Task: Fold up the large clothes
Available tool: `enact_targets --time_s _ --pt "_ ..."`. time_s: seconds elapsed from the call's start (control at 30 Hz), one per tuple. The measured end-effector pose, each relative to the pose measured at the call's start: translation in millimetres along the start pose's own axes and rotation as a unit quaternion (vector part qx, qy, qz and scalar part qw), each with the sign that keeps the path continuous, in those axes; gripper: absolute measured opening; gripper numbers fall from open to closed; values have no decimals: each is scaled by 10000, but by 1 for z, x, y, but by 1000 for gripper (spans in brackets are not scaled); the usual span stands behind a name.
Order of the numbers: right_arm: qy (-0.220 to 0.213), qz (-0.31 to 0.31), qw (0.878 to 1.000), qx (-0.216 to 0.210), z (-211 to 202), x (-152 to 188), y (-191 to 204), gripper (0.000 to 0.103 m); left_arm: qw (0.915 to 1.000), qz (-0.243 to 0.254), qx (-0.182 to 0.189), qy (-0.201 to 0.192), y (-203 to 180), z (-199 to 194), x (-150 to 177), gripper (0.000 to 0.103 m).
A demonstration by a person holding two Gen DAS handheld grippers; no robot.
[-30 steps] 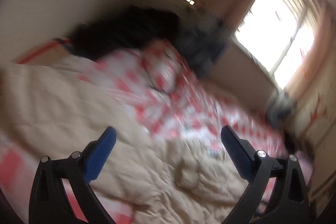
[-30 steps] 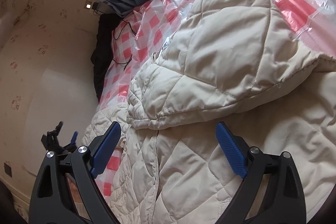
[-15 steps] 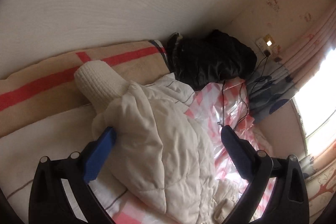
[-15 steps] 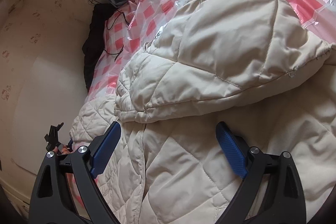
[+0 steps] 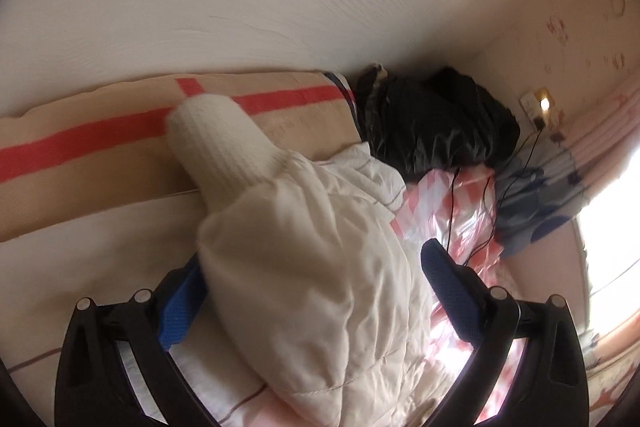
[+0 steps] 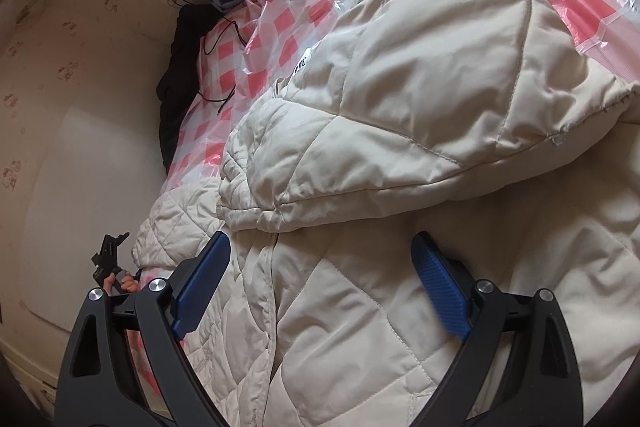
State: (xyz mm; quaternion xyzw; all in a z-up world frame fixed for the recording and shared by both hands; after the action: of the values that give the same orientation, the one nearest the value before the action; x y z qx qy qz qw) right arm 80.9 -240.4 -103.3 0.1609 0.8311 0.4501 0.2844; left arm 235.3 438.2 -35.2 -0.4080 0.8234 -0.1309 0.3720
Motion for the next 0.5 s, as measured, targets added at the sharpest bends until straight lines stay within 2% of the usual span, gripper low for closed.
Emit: enact_targets --time_s 0.03,0.1,0.2,0.27,0.33,0.43,0.5 --pt "-2 -2 10000 5 1 0 1 88 10000 30 -50 -30 -1 1 -1 90" --pt "-3 3 10000 0 1 0 1 88 9999 -6 -89 -100 -3 -1 -2 53" --pt "-16 23 10000 -26 1 0 2 89 9996 -50 136 -257 -5 -11 -2 30" --pt "-27 39 10000 -64 1 -1 3 89 9988 48 358 -344 -13 -21 0 23" --pt "-39 52 9999 -109 -1 -3 5 89 9952 89 891 -403 -33 -37 4 20" --pt "-67 41 9998 -176 -3 -5 9 88 9848 358 1650 -419 -78 -68 14 17" --pt "-81 26 9998 -205 -5 -6 12 88 9733 615 2184 -353 -120 -92 27 17"
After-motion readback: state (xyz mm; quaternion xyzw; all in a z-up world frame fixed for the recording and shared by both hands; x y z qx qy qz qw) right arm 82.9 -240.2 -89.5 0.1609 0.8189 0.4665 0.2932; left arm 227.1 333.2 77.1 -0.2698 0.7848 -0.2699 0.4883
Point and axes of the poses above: each gripper's, at about its wrist camera, not at the fingertips, and z roughly the way its jaws point, y to its left, x to its underside, the point moved 9 cm from there along z, roughly the way its jaws point, and after that the axes turned 9 degrees about -x, right-handed, at the moved point
